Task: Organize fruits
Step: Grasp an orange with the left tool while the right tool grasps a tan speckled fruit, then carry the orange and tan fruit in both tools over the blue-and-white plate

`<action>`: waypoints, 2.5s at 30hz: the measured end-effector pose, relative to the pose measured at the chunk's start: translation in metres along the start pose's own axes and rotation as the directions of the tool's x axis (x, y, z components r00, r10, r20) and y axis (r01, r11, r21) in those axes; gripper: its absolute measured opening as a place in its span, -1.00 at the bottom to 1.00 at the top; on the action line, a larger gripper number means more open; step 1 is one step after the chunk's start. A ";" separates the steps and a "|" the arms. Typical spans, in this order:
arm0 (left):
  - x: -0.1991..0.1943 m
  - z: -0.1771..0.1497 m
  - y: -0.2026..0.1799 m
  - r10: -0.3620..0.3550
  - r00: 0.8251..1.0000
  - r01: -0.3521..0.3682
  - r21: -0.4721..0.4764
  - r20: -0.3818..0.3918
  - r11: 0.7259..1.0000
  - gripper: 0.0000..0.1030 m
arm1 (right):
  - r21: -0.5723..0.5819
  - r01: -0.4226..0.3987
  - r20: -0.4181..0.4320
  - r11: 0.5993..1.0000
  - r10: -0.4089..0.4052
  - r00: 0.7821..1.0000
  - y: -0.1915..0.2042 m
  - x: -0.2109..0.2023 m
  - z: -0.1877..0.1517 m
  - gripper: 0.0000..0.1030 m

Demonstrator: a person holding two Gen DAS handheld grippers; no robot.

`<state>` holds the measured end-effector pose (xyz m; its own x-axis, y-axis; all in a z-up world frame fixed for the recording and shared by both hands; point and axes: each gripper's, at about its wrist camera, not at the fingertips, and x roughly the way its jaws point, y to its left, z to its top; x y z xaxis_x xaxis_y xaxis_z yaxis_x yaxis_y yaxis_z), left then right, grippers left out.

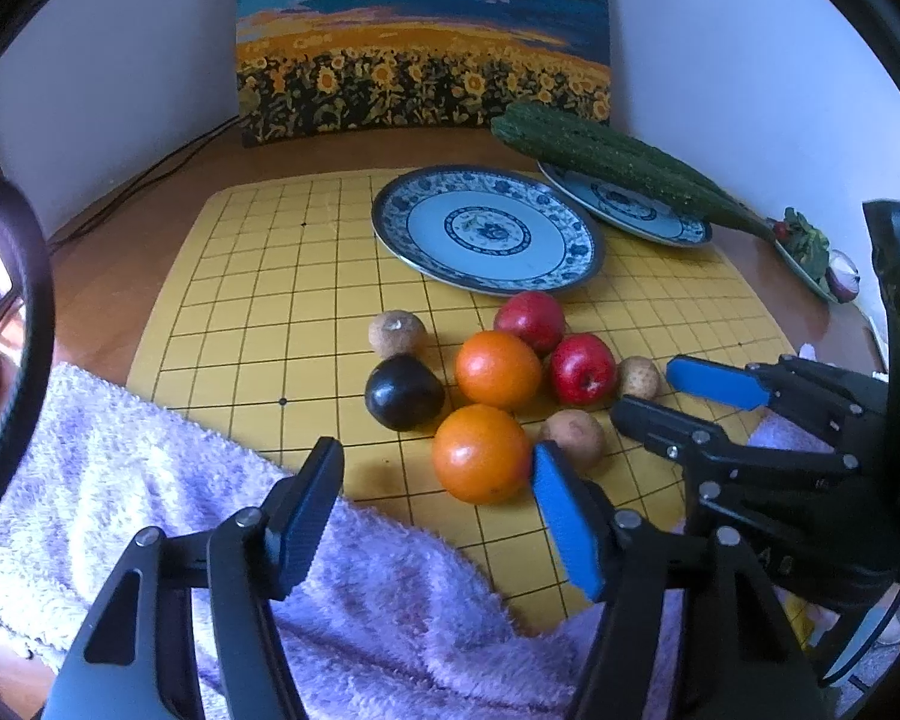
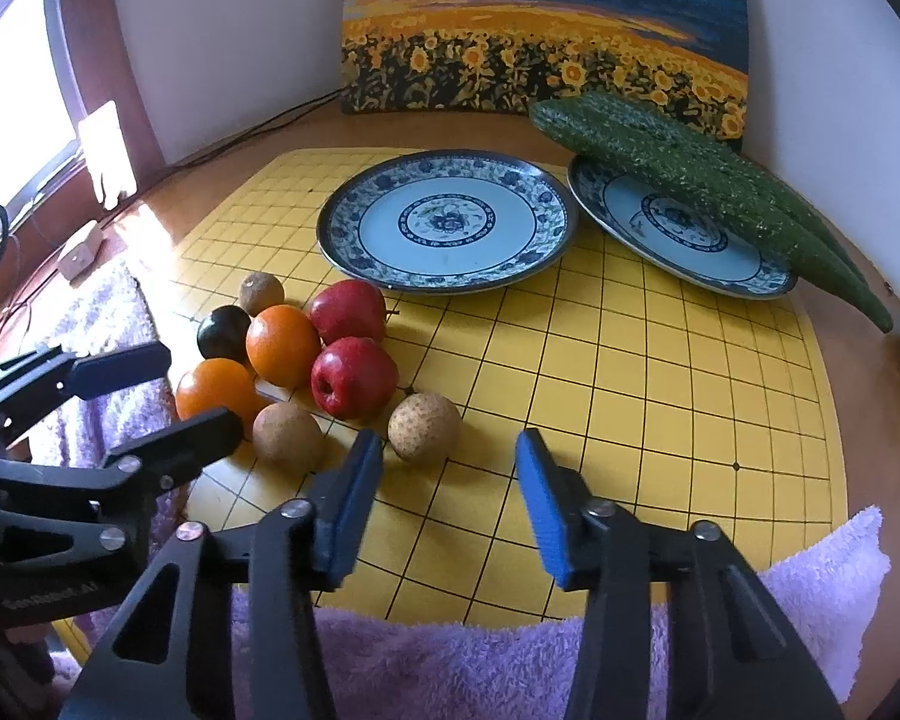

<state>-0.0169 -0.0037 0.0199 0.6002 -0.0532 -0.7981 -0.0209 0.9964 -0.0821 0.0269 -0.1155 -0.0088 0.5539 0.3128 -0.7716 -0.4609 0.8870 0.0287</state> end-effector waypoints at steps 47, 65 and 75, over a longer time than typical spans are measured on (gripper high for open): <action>-0.016 0.079 0.011 -0.090 0.995 0.090 0.005 0.047 0.996 -0.33 | 0.014 -0.065 0.042 0.998 0.064 0.997 -0.004 -0.014 0.055 -0.48; 0.041 0.128 -0.002 -0.101 0.995 0.101 0.000 0.003 0.995 -0.33 | 0.049 -0.041 0.034 0.998 0.039 0.999 -0.034 0.017 0.094 -0.48; 0.073 0.131 0.002 -0.098 0.994 0.098 -0.015 -0.037 0.995 -0.33 | 0.074 -0.032 0.018 0.997 0.031 0.999 -0.046 0.037 0.103 -0.48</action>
<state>0.1317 0.0032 0.0398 0.5691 -0.1532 -0.8079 0.0256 0.9853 -0.1689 0.1398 -0.1104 0.0270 0.5516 0.3460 -0.7590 -0.4259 0.8992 0.1004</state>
